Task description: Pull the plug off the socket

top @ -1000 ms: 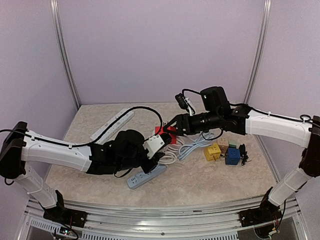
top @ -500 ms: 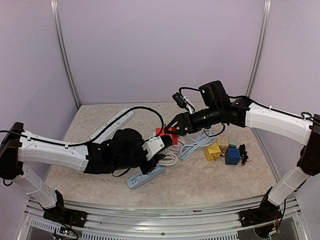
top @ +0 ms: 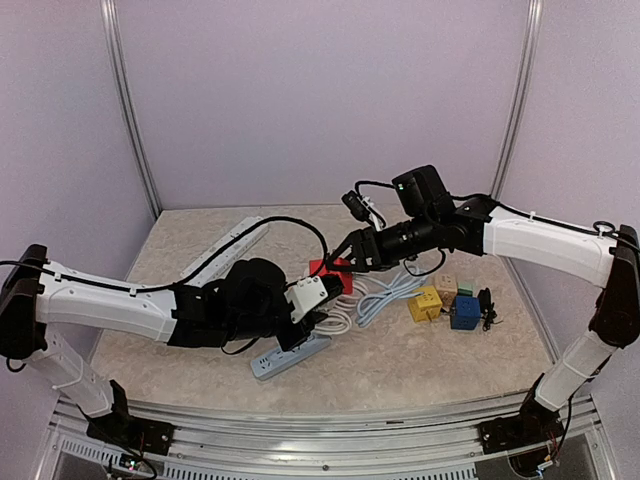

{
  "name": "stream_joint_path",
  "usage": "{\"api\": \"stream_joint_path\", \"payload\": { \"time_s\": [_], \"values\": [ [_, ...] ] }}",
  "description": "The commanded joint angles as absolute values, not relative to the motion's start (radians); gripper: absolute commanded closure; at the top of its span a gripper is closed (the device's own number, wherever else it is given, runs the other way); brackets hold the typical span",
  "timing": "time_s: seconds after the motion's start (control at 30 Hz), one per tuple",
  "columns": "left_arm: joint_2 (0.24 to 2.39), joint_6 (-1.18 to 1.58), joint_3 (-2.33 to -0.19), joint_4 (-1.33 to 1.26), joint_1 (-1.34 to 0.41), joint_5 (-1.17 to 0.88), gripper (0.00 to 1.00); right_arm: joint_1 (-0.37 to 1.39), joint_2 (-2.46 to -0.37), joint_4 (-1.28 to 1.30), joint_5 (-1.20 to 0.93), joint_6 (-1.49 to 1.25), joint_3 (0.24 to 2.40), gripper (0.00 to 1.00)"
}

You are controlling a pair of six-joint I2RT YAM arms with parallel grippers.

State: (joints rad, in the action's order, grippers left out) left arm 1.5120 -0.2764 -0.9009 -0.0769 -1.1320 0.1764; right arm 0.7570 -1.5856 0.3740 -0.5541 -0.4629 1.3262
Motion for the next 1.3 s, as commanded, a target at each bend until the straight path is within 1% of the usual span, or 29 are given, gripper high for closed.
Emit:
{"api": "stream_joint_path", "payload": {
  "time_s": [0.0, 0.23, 0.37, 0.43, 0.53, 0.67, 0.93, 1.07, 1.27],
  "values": [
    [1.504, -0.189, -0.927, -0.135, -1.131, 0.167, 1.0, 0.74, -1.524, 0.26, -0.367, -0.531, 1.3, 1.0],
    [1.525, -0.056, -0.942, -0.169, -1.133, 0.095, 1.0, 0.748, -1.474, 0.276, -0.062, -0.601, 1.247, 1.0],
    [1.533, -0.037, -0.946, -0.173, -1.131, 0.087, 1.0, 0.753, -1.444, 0.279, 0.029, -0.611, 1.221, 1.0],
    [1.537, -0.037, -0.948, -0.171, -1.127, 0.08, 1.0, 0.753, -1.438, 0.277, 0.036, -0.611, 1.214, 1.0],
    [1.536, -0.054, -0.947, -0.164, -1.12, 0.064, 1.0, 0.753, -1.437, 0.263, -0.013, -0.59, 1.215, 1.0],
    [1.522, -0.099, -0.925, -0.158, -1.105, 0.043, 1.0, 0.75, -1.449, 0.228, -0.208, -0.505, 1.239, 1.0],
    [1.489, -0.158, -0.889, -0.129, -1.063, 0.036, 1.0, 0.739, -1.546, 0.478, -0.439, -0.29, 1.396, 1.0],
    [1.48, -0.184, -0.878, -0.114, -1.054, 0.052, 1.0, 0.737, -1.568, 0.517, -0.499, -0.259, 1.401, 1.0],
    [1.474, -0.237, -0.867, -0.107, -1.054, 0.087, 1.0, 0.714, -1.583, 0.493, -0.644, -0.277, 1.386, 1.0]
  ]
}}
